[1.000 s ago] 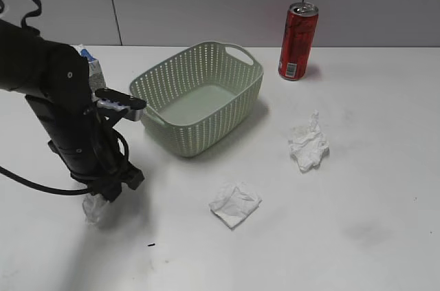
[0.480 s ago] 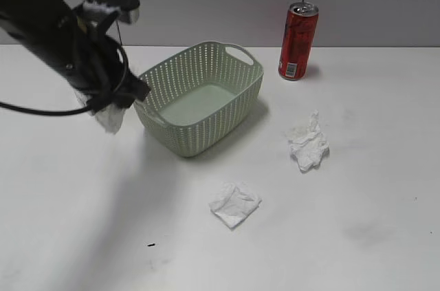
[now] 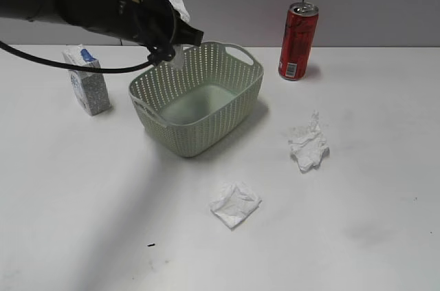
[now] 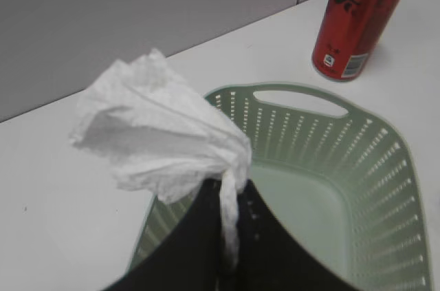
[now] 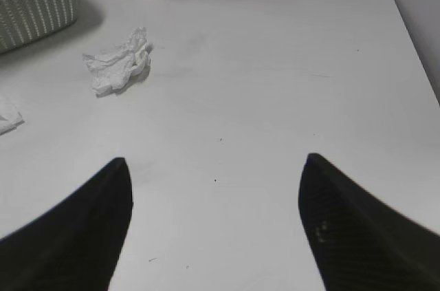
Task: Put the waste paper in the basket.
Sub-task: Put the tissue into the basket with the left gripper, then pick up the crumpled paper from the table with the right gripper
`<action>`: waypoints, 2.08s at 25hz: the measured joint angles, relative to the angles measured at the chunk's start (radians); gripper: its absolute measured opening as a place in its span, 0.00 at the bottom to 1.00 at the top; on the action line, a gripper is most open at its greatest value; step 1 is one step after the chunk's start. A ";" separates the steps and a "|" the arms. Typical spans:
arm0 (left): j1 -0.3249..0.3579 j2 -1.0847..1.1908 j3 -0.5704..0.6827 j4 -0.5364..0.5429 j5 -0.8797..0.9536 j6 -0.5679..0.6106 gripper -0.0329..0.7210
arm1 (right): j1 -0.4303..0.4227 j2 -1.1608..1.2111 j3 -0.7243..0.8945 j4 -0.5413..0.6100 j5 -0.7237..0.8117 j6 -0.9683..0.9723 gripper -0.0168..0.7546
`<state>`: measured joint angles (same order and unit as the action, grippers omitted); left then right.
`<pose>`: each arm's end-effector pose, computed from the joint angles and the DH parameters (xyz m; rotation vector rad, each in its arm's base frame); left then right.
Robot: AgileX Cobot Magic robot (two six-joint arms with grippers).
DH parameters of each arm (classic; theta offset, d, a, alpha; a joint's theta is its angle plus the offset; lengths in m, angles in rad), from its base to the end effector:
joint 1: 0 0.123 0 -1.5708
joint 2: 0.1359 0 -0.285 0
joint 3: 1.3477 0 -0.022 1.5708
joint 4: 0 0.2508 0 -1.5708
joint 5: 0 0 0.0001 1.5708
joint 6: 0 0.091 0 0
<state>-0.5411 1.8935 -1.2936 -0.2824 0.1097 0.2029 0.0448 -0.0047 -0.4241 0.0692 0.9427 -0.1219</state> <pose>0.3668 -0.2237 0.2219 0.5253 2.1513 -0.3802 0.0072 0.0054 0.2656 -0.1616 1.9892 0.0324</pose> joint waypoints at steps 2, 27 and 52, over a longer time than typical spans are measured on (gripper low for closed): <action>0.000 0.035 0.000 -0.006 -0.019 0.000 0.05 | 0.000 0.000 0.000 0.000 0.000 0.000 0.76; 0.150 -0.096 -0.108 0.033 0.710 0.000 0.82 | 0.000 0.282 -0.013 -0.011 -0.023 0.000 0.76; 0.413 -0.759 0.367 0.147 0.887 0.007 0.81 | 0.045 1.437 -0.481 0.127 -0.200 -0.099 0.76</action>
<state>-0.1279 1.1343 -0.9267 -0.1351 0.9963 0.2099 0.0898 1.4326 -0.9047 0.1959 0.7429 -0.2214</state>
